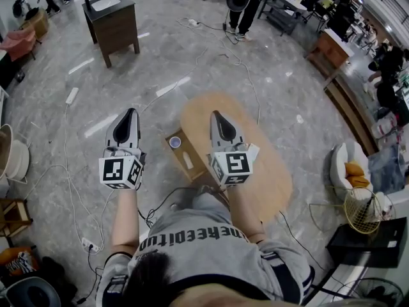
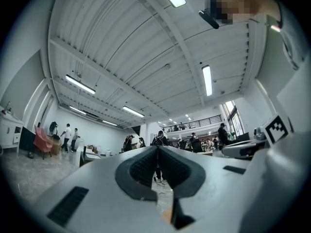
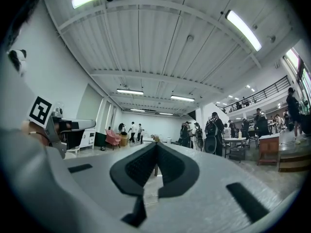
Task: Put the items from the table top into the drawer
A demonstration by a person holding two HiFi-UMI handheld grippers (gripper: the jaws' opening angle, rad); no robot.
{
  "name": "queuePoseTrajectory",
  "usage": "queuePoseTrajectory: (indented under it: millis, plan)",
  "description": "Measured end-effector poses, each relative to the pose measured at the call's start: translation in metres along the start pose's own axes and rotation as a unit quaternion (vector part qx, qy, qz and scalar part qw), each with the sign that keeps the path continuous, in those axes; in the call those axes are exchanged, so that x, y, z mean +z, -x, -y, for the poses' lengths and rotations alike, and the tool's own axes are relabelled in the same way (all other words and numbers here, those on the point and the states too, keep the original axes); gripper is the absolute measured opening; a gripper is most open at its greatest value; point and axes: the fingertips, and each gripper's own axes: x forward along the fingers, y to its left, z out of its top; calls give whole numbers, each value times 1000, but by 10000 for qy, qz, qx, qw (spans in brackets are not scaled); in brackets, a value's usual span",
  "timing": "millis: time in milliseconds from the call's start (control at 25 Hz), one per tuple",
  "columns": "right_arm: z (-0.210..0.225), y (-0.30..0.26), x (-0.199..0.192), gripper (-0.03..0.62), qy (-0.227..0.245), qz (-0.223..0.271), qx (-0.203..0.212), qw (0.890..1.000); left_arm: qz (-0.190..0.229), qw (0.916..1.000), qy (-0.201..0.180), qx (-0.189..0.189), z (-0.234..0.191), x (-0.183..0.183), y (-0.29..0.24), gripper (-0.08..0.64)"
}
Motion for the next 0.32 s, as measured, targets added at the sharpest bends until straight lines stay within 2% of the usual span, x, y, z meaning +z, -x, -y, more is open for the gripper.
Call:
queuePoseTrajectory:
  millis: [320]
  plan:
    - [0,0,1,3,-15,37,26,10000,15,10000,-5,21,-1,-1,1,12]
